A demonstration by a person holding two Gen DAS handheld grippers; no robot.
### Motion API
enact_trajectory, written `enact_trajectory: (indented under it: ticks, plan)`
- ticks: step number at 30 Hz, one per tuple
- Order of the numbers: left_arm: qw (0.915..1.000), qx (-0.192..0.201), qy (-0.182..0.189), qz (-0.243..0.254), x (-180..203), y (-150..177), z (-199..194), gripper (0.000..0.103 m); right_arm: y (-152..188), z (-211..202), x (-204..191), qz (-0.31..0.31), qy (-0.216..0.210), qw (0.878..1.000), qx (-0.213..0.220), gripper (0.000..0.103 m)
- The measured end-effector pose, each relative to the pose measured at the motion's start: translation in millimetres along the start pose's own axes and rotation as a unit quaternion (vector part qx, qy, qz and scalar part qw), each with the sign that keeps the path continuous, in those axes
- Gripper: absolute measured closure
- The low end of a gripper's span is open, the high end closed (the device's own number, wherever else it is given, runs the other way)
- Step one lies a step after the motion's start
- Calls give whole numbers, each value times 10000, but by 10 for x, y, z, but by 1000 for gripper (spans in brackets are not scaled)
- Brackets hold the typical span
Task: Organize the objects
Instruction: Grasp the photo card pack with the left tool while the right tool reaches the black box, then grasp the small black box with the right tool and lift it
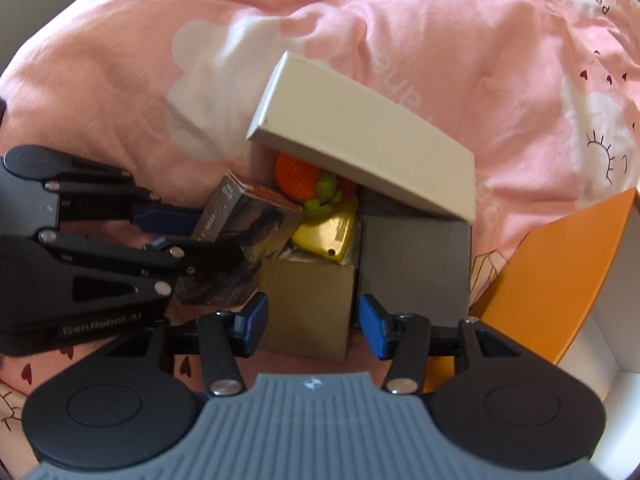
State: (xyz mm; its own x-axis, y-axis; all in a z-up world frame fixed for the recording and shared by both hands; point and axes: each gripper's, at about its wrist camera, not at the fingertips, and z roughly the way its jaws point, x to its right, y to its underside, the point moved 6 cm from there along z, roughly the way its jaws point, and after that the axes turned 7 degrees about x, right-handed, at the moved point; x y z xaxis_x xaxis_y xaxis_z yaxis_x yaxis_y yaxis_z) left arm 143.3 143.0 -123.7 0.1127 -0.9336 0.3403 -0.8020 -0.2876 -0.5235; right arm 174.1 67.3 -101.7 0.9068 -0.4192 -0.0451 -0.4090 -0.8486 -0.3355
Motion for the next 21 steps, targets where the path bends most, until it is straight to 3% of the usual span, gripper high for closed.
enact_trajectory:
  ticks: [6,10,14,21]
  plan:
    - [9998,-16,18,-206,-22,-20,31,78,-67,-91,157,-91,349,9993,34,49]
    - [9993,181,60,-332,8,-89,-81,78,-203,-66,343,-1,620,9981,23,49]
    - [9985,370,44,-401,21,-190,-180,78,-320,62,414,-51,799,9967,-107,28]
    - [9980,377,95,-496,-19,-238,-168,78,-383,307,474,70,970,9938,-542,25]
